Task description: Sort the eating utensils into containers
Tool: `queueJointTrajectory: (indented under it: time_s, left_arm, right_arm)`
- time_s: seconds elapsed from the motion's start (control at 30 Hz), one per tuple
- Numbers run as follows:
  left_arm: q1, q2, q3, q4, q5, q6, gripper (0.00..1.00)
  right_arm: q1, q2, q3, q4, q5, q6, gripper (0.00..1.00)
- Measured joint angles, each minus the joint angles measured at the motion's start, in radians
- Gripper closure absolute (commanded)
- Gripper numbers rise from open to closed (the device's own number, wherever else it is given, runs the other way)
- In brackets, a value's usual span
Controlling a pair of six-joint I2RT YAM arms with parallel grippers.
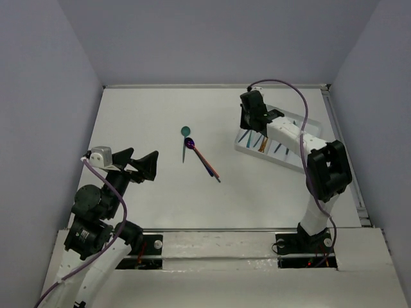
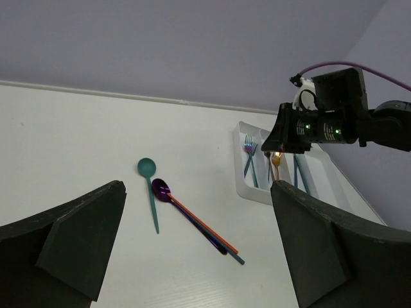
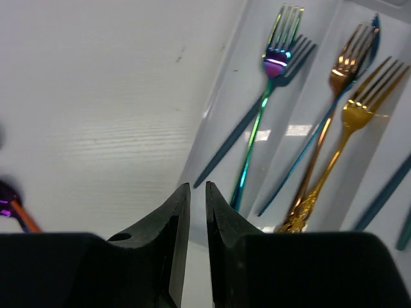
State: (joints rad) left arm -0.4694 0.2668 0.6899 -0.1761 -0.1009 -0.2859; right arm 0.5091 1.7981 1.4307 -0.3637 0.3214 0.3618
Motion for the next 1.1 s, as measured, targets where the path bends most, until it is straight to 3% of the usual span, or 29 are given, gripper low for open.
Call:
queueJointTrajectory:
  time_s: [0.33, 0.57, 1.1]
  left_arm:
    - [-0.032, -0.023, 0.000, -0.001, -0.005, 0.000, 0.01]
    - [-0.066, -0.034, 0.000, -0.001, -0.009, 0.000, 0.01]
    - [-0.121, -0.035, 0.000, -0.002, -0.025, 0.004, 0.01]
  right_arm:
    - [-0.081, 0.199, 0.176, -0.100, 0.122, -0.003, 0.78]
    - [-0.081, 0.316, 0.307, -0.145, 0.164, -0.011, 0.66]
    - [-0.081, 0.468, 0.382, -0.213, 0.248, -0.007, 0.64]
